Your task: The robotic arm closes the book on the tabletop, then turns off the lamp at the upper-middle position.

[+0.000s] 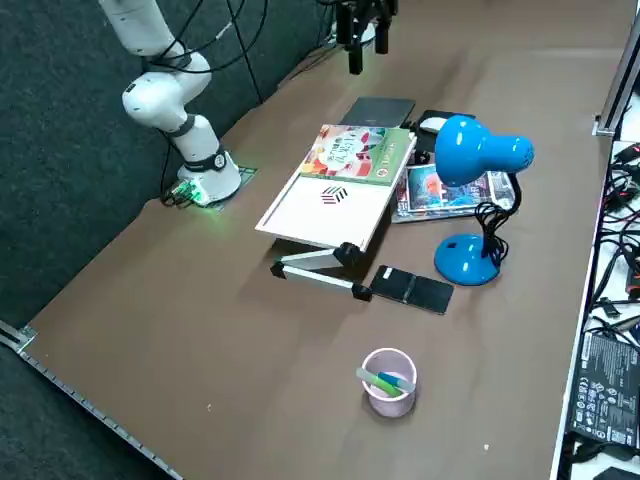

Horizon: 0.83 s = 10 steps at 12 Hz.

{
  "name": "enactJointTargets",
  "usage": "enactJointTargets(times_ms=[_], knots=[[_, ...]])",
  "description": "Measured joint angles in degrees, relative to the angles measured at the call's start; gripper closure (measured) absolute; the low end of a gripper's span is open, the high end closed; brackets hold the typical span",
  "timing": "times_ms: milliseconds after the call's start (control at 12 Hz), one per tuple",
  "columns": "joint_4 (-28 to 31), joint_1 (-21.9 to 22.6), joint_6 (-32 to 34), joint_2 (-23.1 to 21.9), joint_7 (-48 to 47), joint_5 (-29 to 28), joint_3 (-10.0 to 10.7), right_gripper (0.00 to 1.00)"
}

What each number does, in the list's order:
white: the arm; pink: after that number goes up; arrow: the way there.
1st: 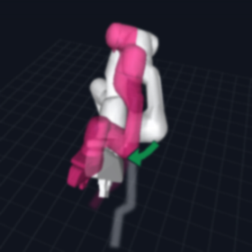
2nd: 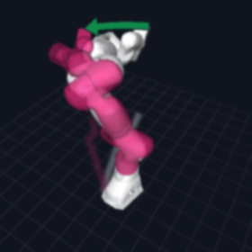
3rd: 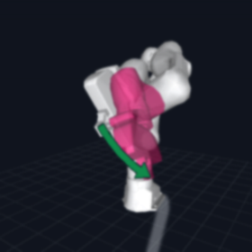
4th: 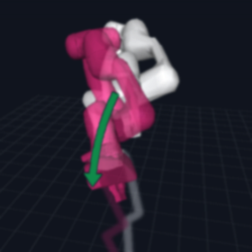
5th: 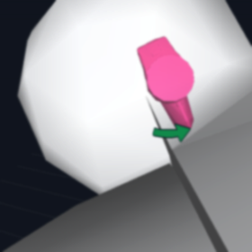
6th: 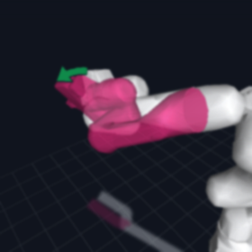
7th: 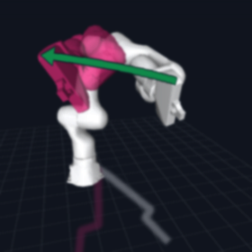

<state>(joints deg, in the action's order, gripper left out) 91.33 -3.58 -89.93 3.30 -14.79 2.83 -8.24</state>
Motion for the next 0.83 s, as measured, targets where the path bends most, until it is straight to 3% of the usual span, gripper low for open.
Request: enactJointTargets(times_ms=[250, 500, 833], knots=[[0.01, -0.04, 0.65, -1.42, 8.34, -1.52, 4.89, 0.0], [0.01, -0.03, 0.7, -1.79, 12.43, -1.64, 7.64, 0.0], [0.4, 0.12, 0.34, -1.78, 12.39, -1.63, 7.71, 0.0]])
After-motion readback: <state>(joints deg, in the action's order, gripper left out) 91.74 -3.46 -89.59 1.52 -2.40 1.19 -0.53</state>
